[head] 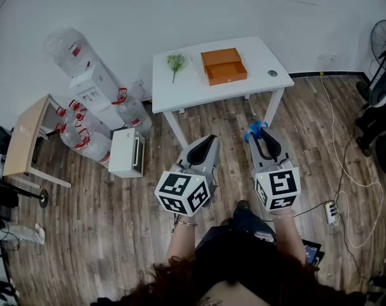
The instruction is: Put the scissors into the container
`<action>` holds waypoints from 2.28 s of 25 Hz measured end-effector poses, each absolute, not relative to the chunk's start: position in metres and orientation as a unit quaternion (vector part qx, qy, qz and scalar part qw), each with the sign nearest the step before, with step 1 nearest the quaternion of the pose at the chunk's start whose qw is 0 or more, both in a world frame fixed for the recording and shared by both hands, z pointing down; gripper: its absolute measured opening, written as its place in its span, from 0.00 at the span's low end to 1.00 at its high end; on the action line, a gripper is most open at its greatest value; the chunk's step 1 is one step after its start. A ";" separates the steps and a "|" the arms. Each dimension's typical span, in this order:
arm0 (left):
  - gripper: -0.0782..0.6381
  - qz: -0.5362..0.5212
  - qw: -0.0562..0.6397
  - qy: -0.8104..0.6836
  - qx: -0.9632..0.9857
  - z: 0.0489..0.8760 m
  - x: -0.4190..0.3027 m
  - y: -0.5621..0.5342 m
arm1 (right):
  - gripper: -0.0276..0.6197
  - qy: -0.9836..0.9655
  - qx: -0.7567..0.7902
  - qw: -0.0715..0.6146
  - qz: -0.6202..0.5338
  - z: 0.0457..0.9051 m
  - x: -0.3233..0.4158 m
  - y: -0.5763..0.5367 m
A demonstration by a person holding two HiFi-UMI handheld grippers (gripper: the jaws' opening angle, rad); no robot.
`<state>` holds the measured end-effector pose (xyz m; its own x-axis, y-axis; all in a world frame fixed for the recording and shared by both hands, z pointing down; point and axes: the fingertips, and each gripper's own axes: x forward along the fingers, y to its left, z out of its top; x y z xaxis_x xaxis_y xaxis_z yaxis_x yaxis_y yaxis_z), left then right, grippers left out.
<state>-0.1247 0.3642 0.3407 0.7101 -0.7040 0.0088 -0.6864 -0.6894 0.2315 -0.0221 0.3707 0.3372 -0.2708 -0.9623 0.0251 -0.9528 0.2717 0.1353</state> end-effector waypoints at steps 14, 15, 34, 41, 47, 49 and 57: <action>0.15 -0.035 0.114 -0.365 0.923 0.341 -0.083 0.321 | 0.15 -0.810 0.582 0.061 -0.043 0.344 0.003 0.330; 0.15 -0.035 0.115 -0.365 0.923 0.341 -0.079 0.317 | 0.15 -0.810 0.581 0.061 -0.043 0.344 0.007 0.325; 0.15 -0.028 0.114 -0.397 0.910 0.338 -0.017 0.223 | 0.15 -0.839 0.540 0.048 -0.039 0.346 0.071 0.226; 0.15 -0.023 0.122 -0.411 0.903 0.345 -0.014 0.196 | 0.15 -0.847 0.529 0.048 -0.022 0.356 0.076 0.197; 0.15 -0.016 0.123 -0.407 0.905 0.352 -0.008 0.162 | 0.15 -0.853 0.520 0.054 -0.010 0.366 0.077 0.165; 0.15 -0.016 0.122 -0.404 0.906 0.351 -0.006 0.148 | 0.15 -0.852 0.519 0.058 -0.010 0.368 0.077 0.152; 0.15 -0.020 0.122 -0.398 0.909 0.347 -0.008 0.082 | 0.15 -0.847 0.528 0.059 -0.013 0.364 0.078 0.089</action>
